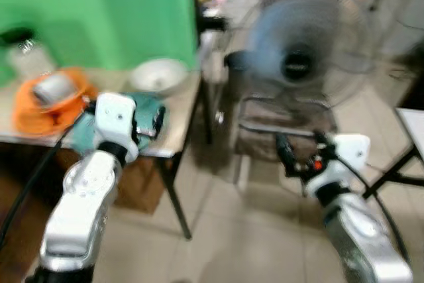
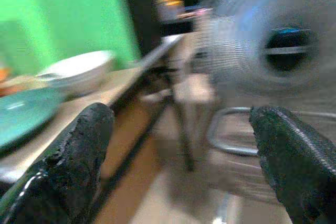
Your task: Setting the table
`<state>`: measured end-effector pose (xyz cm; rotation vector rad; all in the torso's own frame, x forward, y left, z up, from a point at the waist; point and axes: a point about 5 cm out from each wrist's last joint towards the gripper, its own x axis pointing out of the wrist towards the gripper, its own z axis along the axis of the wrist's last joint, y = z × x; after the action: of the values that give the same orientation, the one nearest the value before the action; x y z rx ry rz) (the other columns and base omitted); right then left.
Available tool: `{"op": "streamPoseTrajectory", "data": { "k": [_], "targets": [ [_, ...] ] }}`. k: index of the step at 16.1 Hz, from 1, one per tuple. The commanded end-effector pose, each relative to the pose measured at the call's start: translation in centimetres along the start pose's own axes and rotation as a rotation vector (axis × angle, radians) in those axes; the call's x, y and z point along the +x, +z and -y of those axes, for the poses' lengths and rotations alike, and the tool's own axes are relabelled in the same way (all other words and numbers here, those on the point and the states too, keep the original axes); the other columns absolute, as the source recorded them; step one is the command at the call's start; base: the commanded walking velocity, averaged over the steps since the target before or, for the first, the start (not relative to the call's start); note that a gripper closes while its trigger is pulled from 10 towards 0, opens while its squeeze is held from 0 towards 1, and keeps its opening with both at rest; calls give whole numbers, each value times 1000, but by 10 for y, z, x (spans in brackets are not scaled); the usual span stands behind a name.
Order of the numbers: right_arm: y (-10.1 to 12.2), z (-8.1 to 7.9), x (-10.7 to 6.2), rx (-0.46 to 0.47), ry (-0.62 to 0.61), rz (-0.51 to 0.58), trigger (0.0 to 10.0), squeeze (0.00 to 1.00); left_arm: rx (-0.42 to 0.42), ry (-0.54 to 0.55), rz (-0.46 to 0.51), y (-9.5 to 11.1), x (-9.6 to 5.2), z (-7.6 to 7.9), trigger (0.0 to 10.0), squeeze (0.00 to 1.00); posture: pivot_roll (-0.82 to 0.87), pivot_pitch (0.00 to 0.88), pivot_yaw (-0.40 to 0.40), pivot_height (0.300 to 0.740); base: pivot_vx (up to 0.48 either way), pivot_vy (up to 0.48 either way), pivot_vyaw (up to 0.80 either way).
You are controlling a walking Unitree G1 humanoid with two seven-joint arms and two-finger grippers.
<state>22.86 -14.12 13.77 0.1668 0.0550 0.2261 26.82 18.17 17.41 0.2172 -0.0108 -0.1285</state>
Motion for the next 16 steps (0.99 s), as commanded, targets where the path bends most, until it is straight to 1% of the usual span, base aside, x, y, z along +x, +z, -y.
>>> {"op": "streamPoseTrajectory", "data": {
  "k": [1,7,12,16],
  "targets": [
    [2,2,1,-8,3,-1,10000,1000,-11,-14,-2,0,1,2,10000,996,64,0,41,740,304,0,794],
    [2,0,6,-6,45,-18,10000,1000,-9,-18,-2,0,0,0,10000,992,70,0,32,740,329,0,791],
    [9,-5,11,7,80,9,10000,1000,-5,-28,-6,0,-1,1,10000,992,72,0,28,740,331,0,0],
    [19,-6,17,19,80,40,10000,1000,2,-83,-25,-4,-4,6,10000,988,74,0,20,740,321,0,0]
  ]
}}
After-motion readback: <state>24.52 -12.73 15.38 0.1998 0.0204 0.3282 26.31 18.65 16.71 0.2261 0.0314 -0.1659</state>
